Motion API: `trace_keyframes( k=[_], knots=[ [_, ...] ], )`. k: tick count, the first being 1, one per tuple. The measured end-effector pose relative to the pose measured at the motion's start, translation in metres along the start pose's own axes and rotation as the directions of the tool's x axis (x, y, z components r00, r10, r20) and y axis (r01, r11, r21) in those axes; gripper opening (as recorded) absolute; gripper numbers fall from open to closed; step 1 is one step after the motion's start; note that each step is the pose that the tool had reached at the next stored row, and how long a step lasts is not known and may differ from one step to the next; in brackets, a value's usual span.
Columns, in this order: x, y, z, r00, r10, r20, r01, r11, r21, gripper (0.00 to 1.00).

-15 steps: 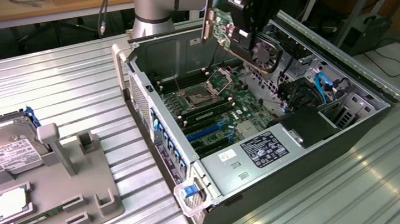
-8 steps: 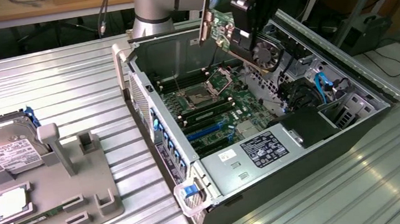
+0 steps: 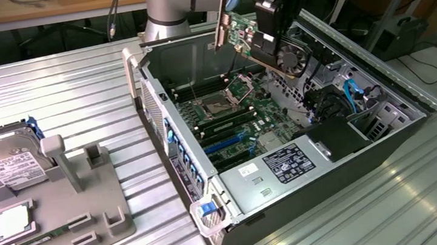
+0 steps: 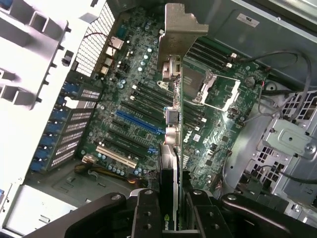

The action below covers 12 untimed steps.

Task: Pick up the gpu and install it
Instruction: 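Insert the gpu into the slot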

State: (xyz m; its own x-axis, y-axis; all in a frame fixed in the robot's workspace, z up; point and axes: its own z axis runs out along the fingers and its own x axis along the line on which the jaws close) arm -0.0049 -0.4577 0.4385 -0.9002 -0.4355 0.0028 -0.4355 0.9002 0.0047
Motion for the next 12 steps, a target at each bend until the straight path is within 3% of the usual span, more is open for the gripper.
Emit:
trace_keyframes(
  k=[7, 12],
  knots=[
    [0.0000, 0.0000, 0.0000, 0.9979, -0.065, -0.0003, 0.065, 0.9979, 0.0002, 0.27],
    [0.0000, 0.0000, 0.0000, 0.9930, -0.118, -0.0006, 0.118, 0.9930, 0.0003, 0.27]
  ],
)
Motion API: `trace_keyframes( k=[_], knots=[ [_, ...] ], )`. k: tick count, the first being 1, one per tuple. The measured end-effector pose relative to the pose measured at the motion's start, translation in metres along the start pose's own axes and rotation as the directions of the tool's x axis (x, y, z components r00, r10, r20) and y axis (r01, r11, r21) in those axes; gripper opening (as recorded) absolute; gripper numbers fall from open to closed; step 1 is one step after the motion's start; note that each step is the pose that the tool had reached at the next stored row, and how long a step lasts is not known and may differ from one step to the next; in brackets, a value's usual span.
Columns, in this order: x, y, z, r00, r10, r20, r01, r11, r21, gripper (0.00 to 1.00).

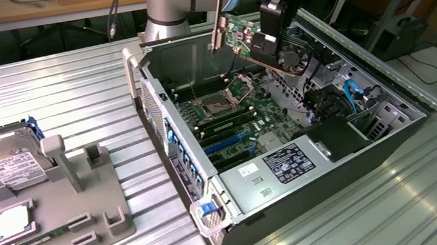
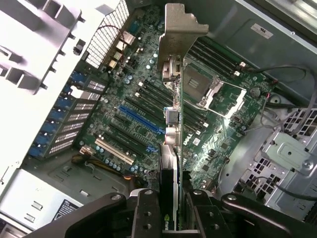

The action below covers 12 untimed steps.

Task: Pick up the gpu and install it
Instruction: 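Insert the gpu into the slot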

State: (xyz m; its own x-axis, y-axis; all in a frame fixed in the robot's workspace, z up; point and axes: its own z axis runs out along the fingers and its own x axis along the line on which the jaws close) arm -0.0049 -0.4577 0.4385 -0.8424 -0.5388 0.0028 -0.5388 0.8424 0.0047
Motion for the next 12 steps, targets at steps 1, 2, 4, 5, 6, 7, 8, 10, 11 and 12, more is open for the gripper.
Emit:
trace_keyframes(
  k=[1, 2, 4, 5, 6, 7, 8, 10, 11, 12],
  knots=[
    [0.0000, 0.0000, 0.0000, 1.0000, -0.009, -0.0001, 0.009, 1.0000, 0.0000, 0.27],
    [0.0000, 0.0000, 0.0000, 0.9998, -0.019, -0.0001, 0.019, 0.9998, 0.0001, 0.27],
    [0.0000, 0.0000, 0.0000, 0.9992, -0.039, -0.0002, 0.039, 0.9992, 0.0001, 0.27],
    [0.0000, 0.0000, 0.0000, 0.9989, -0.047, -0.0003, 0.047, 0.9989, 0.0001, 0.27],
    [0.0000, 0.0000, 0.0000, 0.9984, -0.056, -0.0003, 0.056, 0.9984, 0.0002, 0.27],
    [0.0000, 0.0000, 0.0000, 0.9978, -0.066, -0.0004, 0.066, 0.9978, 0.0002, 0.27],
    [0.0000, 0.0000, 0.0000, 0.9971, -0.077, -0.0004, 0.077, 0.9971, 0.0002, 0.27],
    [0.0000, 0.0000, 0.0000, 0.9954, -0.095, -0.0005, 0.095, 0.9954, 0.0003, 0.27],
    [0.0000, 0.0000, 0.0000, 0.9945, -0.105, -0.0005, 0.105, 0.9945, 0.0003, 0.27],
    [0.0000, 0.0000, 0.0000, 0.9935, -0.114, -0.0006, 0.114, 0.9935, 0.0003, 0.27]
  ],
)
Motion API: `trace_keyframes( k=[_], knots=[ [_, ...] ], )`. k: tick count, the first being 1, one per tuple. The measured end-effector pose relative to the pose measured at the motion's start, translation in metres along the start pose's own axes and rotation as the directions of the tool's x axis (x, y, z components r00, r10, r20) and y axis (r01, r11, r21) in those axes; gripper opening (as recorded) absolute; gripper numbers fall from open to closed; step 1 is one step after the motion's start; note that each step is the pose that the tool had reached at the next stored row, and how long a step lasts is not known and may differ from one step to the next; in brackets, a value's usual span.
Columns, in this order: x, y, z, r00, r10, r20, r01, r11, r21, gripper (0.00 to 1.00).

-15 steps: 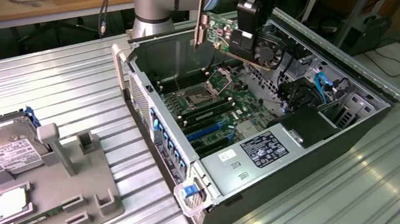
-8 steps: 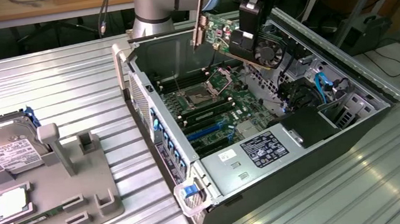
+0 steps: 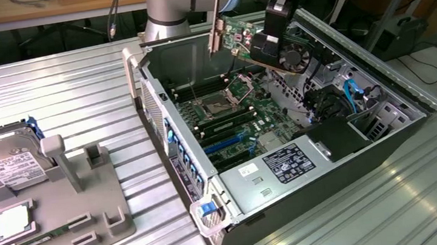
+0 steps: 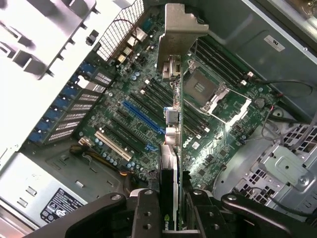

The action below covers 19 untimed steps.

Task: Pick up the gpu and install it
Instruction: 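Insert the gpu into the slot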

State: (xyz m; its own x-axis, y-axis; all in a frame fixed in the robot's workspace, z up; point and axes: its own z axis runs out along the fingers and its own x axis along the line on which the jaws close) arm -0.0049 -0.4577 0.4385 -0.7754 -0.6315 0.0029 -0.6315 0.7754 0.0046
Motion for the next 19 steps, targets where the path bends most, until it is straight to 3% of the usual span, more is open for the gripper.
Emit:
trace_keyframes(
  k=[9, 19],
  knots=[
    [0.0000, 0.0000, 0.0000, 0.9968, -0.081, -0.0003, 0.081, 0.9968, 0.0002, 0.27],
    [0.0000, 0.0000, 0.0000, 0.9855, -0.169, -0.0008, 0.169, 0.9855, 0.0004, 0.27]
  ],
)
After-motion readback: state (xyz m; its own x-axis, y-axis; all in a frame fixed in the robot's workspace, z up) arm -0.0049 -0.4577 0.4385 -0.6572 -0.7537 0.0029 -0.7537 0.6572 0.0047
